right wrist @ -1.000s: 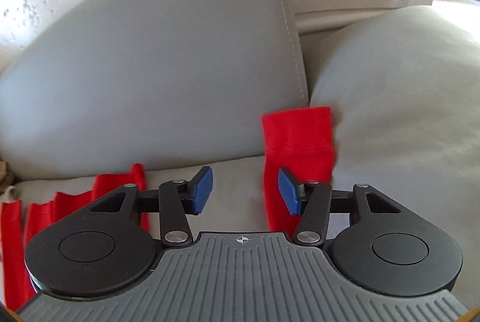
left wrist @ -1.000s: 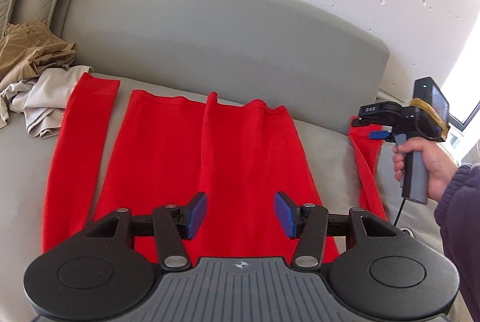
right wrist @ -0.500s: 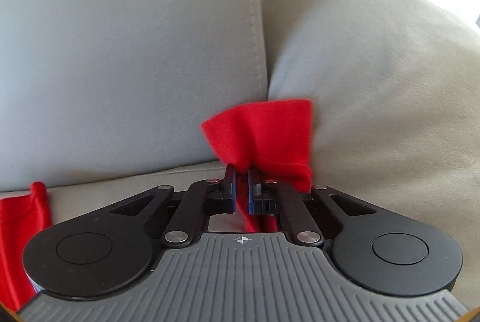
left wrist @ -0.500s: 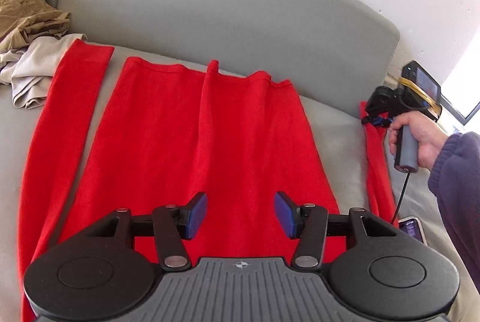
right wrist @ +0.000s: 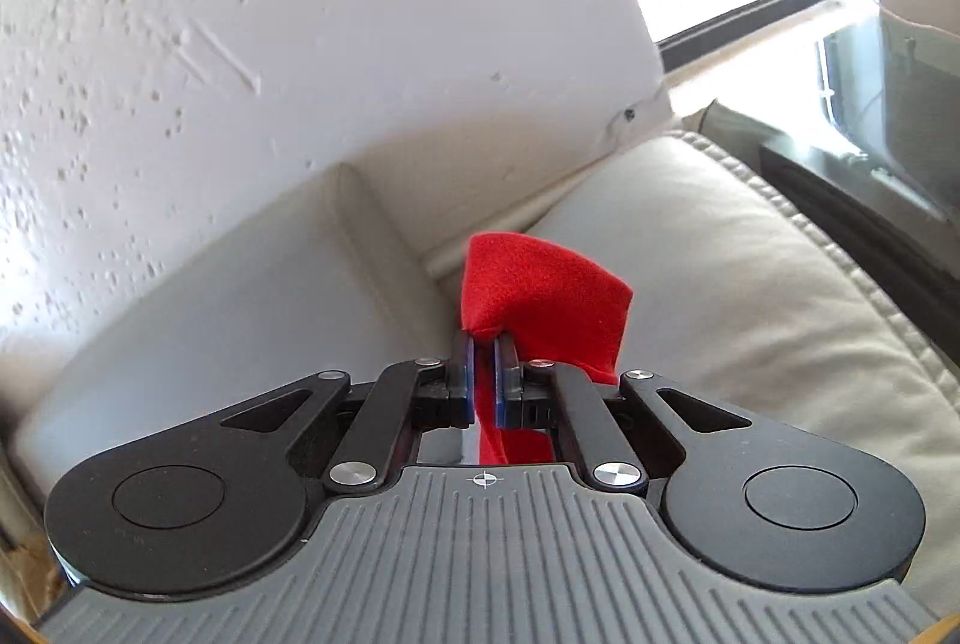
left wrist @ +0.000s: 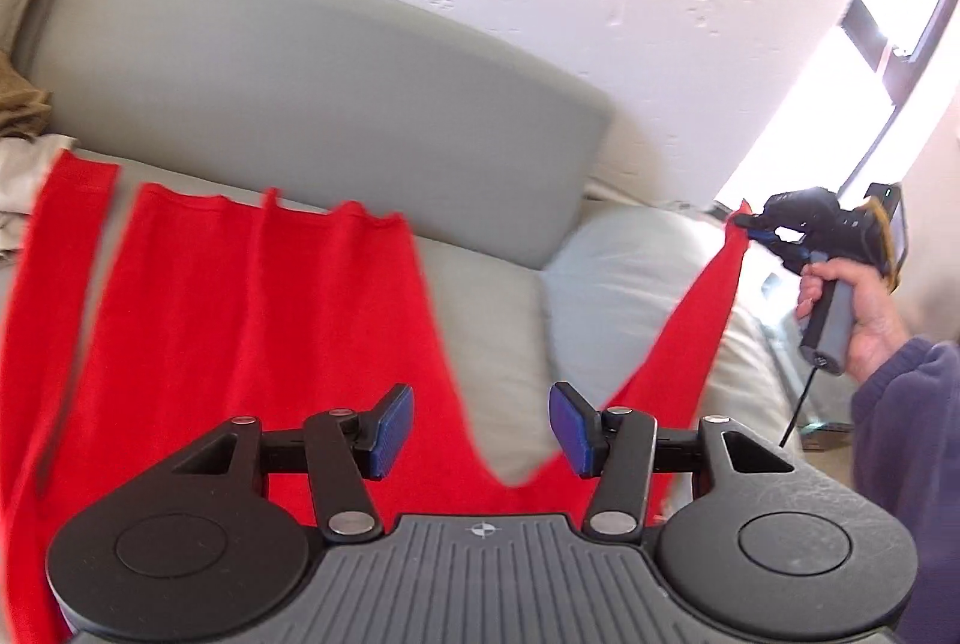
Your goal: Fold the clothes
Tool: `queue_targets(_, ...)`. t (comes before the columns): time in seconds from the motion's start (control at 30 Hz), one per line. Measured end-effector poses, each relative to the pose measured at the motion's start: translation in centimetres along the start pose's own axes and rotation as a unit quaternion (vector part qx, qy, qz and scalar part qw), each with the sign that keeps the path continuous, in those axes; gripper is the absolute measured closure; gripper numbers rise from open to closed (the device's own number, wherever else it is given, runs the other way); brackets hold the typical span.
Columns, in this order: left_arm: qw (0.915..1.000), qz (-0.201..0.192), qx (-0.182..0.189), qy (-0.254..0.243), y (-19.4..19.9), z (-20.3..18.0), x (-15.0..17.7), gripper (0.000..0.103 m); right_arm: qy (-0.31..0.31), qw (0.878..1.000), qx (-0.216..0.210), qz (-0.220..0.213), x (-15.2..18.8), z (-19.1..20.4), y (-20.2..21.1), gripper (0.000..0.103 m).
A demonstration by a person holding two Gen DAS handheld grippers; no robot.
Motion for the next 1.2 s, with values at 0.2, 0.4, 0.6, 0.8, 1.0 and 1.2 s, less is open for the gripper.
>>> queue_targets(0.2, 0.9961, 0.063, 0.056, 0.026, -1.5, -4.2, 3.5, 0.052, -0.123, 0.988, -0.081, -0.056, -2.4, -9.0, 3.5, 0.097)
queue_targets(0.4, 0.9878, 0.147, 0.047, 0.016, -2.8, -5.7, 8.1, 0.053, -0.207, 0.972, 0.107, 0.011, 2.8, -22.1, 4.0, 0.076)
queue_targets(0.6, 0.9827, 0.184, 0.02, -0.012, -2.5, -5.4, 10.5, 0.052, -0.216, 0.973, 0.086, 0.015, 3.6, -23.6, 7.4, 0.053)
queue_targets(0.8, 0.9811, 0.193, 0.01, 0.0, -1.7, -4.6, 11.3, 0.052, -0.235, 0.97, 0.066, -0.011, 2.1, -22.7, 7.0, 0.053)
queue_targets(1.0, 0.9811, 0.193, 0.017, -0.001, -2.8, -5.8, 11.4, 0.052, -0.224, 0.971, 0.08, 0.019, 2.6, -22.4, 1.8, 0.097)
queue_targets(1.2, 0.9789, 0.202, 0.031, 0.001, -4.1, -6.6, 12.1, 0.052, -0.087, 0.988, -0.062, -0.108, -2.5, -15.7, 4.5, 0.099)
Point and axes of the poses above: each gripper's, at about its wrist camera, not at the fingertips, and y roughly against the way its jaws point, z to its left, x to its underside, the point moved 8 cm from there along -y, roughly the way its jaws point, and after that the axes turned 13 degrees about -z, right-handed, at the moved point
